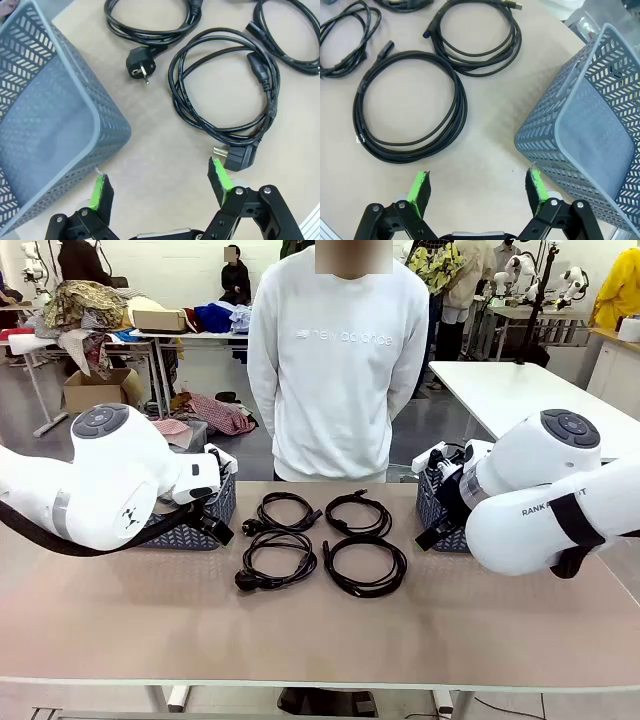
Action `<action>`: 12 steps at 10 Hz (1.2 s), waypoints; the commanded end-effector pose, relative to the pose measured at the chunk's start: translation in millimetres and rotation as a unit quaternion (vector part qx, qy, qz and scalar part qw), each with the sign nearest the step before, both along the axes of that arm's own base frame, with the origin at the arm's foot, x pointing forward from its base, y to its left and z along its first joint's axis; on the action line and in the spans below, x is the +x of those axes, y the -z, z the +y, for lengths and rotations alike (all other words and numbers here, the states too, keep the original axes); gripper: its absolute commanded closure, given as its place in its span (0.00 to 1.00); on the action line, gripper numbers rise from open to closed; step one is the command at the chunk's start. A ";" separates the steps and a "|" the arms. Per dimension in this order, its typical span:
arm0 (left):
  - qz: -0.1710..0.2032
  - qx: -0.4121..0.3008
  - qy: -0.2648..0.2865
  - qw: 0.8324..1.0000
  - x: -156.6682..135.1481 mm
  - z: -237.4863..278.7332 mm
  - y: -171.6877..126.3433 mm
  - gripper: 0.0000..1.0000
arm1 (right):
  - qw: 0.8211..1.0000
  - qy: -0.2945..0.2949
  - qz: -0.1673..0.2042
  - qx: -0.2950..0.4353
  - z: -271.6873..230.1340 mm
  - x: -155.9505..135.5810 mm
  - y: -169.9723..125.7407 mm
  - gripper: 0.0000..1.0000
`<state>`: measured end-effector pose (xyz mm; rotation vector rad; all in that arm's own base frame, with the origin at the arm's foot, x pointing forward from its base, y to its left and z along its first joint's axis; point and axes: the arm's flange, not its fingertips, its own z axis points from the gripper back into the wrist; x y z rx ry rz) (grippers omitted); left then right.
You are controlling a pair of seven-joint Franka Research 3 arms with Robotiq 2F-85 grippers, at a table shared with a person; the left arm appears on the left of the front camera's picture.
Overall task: Organize the cables according to human instructions.
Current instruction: Pick up a bundle of cables and place it in the basket indicated by the human.
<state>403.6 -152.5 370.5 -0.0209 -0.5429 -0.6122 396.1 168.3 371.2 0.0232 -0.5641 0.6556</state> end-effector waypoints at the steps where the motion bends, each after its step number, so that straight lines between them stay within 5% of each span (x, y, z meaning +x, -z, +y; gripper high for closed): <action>1: 0.000 0.000 0.000 1.000 0.0 0.0 -0.1 0.00 | 1.000 0.000 0.000 0.000 0.0 0.0 0.0 0.00; 12: 0.000 0.000 0.000 1.000 0.0 0.0 -0.1 0.00 | 1.000 -0.001 0.000 -0.001 0.2 -0.1 0.0 0.00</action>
